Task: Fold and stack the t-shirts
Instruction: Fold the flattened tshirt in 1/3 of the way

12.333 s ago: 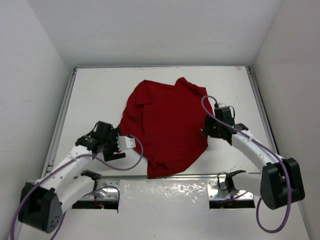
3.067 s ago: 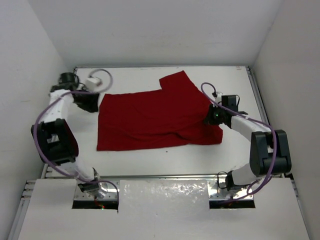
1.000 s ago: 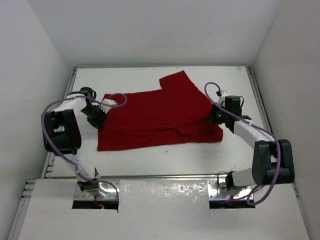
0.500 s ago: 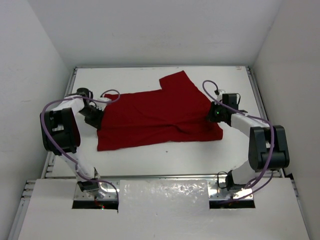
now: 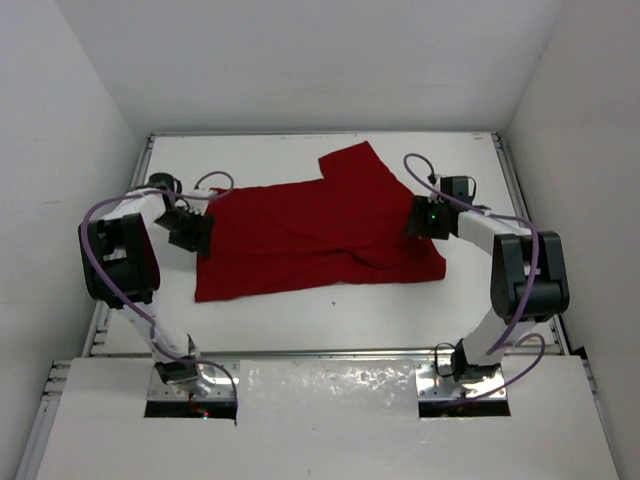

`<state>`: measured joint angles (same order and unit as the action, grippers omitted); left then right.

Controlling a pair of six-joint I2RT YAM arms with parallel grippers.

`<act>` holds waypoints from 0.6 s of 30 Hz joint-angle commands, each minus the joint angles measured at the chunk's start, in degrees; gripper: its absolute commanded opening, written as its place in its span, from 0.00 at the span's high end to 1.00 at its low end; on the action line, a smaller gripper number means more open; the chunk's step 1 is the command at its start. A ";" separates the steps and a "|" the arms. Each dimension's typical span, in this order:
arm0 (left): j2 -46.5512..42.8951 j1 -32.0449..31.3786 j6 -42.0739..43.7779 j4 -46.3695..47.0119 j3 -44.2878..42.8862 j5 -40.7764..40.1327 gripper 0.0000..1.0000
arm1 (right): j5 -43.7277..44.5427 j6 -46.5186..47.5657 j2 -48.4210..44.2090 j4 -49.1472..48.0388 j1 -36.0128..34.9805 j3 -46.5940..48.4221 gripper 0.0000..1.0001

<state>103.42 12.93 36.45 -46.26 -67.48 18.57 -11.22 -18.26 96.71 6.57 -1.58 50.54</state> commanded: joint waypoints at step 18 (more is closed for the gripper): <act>-2.62 5.00 -4.71 -3.31 11.24 -0.46 0.33 | 2.35 -8.19 -15.94 6.71 6.51 -15.21 0.34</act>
<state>98.89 18.31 33.47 -55.55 -55.29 18.87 -5.82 -25.34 78.17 18.02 4.80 36.14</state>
